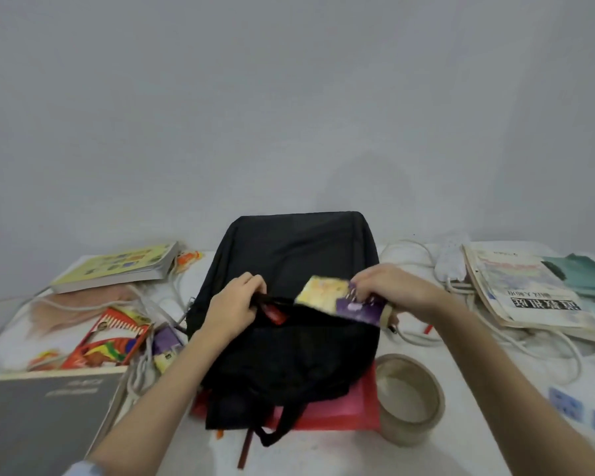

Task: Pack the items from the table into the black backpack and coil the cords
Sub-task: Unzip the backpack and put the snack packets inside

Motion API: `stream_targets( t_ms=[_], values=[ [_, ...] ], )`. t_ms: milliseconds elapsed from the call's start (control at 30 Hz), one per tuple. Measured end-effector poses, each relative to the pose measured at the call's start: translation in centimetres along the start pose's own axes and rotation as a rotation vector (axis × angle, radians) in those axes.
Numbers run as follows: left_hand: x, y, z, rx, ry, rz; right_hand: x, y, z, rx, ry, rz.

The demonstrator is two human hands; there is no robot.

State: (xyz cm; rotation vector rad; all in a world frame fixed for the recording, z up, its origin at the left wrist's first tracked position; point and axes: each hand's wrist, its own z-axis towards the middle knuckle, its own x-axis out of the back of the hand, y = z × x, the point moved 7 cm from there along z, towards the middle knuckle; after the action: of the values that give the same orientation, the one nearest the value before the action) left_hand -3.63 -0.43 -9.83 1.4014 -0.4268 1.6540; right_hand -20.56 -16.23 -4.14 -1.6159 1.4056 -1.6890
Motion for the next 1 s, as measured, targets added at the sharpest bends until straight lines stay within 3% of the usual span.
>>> stream_targets(
  t_ms=[67, 133, 233, 333, 400, 500, 567, 700, 800, 900, 1000],
  values=[
    [0.7, 0.3, 0.0, -0.002, 0.095, -0.011, -4.4, -0.6, -1.0, -0.062, -0.235, -0.096],
    [1.4, 0.3, 0.3, 0.007, 0.135, -0.07, -7.9, -0.4, -1.1, -0.127, -0.366, -0.088],
    [2.3, -0.1, 0.8, -0.031, 0.077, -0.246, -10.6, 0.7, 1.7, -0.18, -0.185, 0.106],
    [2.8, -0.2, 0.6, -0.071, -0.123, -0.358, -11.2, 2.7, 4.4, -0.242, 0.071, 0.557],
    [2.5, -0.3, -0.3, -0.096, -0.257, -0.385, -11.4, 3.1, 5.2, -0.225, 0.138, 0.689],
    [1.5, 0.2, -2.0, -0.131, -0.272, -0.391, -11.3, 2.9, 5.1, -0.192, 0.121, 0.47],
    [-0.1, 0.7, -2.3, -0.173, -0.247, -0.259, -11.0, 3.1, 4.9, -0.193, 0.13, 0.285],
    [-1.9, 2.1, -2.0, -0.155, -0.209, -0.035, -9.7, 2.0, 3.7, -0.113, 0.265, -0.143],
    [-2.2, 2.4, -1.7, -0.074, -0.171, 0.031, -9.1, -1.2, 2.9, 0.07, 0.395, -0.251],
    [-2.4, 1.5, -1.8, 0.003, -0.293, -0.148, -8.3, -3.2, 3.7, 0.187, 0.472, -0.323],
    [-0.2, -0.4, -2.6, 0.058, -0.429, -0.494, -8.6, -1.9, 6.7, 0.067, 0.279, -0.505]
  ],
)
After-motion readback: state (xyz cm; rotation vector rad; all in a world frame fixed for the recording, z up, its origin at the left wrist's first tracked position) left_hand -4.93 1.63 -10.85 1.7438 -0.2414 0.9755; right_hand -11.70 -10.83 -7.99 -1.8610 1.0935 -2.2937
